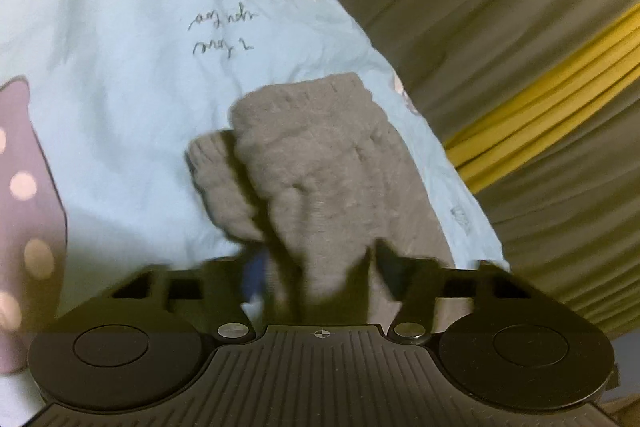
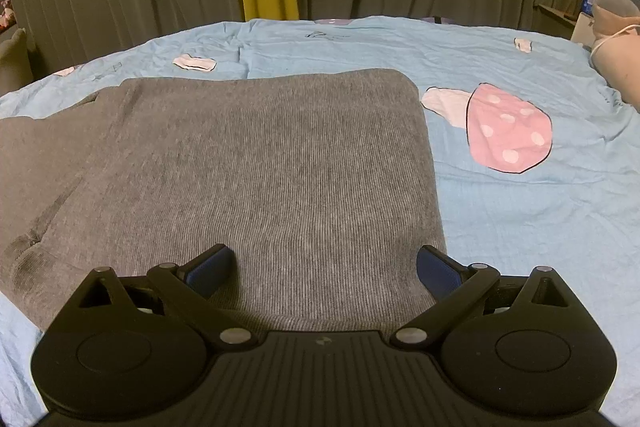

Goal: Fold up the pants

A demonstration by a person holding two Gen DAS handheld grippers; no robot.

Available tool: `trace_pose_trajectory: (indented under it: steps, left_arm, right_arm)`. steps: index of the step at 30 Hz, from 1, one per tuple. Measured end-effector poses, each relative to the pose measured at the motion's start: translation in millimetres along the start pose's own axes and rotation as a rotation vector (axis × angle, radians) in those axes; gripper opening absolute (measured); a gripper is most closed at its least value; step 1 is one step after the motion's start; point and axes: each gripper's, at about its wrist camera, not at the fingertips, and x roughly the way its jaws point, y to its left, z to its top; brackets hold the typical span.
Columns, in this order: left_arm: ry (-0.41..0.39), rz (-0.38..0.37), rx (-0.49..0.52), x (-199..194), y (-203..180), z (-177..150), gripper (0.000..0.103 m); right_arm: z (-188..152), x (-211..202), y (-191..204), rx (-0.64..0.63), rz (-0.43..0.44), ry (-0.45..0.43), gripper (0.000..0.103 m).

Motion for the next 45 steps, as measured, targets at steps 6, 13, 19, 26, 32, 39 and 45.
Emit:
trace_pose_trajectory:
  steps: [6,13,19,26,32,39,45]
  left_arm:
    - [0.034,0.029,-0.072,14,11,3,0.061]
    - [-0.149,0.073,0.267,-24,-66,-13,0.023]
    - [-0.272,-0.172,0.715,-86,-188,-80,0.019]
    - [-0.128,-0.413,1.157,-78,-282,-247,0.035]
    - [0.201,-0.249,1.385,-19,-265,-351,0.055]
    - [0.093,-0.275,1.077,-65,-232,-285,0.093]
    - [0.086,-0.194,0.767,-53,-204,-214,0.094]
  right_arm:
    - [0,1,0,0.005,-0.003,-0.004,0.099]
    - [2,-3,-5,0.034,0.005,-0.023,0.099]
    - [7,-15,-21,0.127,0.003,-0.101,0.099]
    - [12,-41,-55,0.300,0.062,-0.196,0.099]
    - [5,-52,-72,0.373,0.140,-0.184,0.099]
    - [9,-54,-51,0.269,0.262,-0.191,0.099]
    - [16,-48,28,-0.280,0.213,-0.315,0.099]
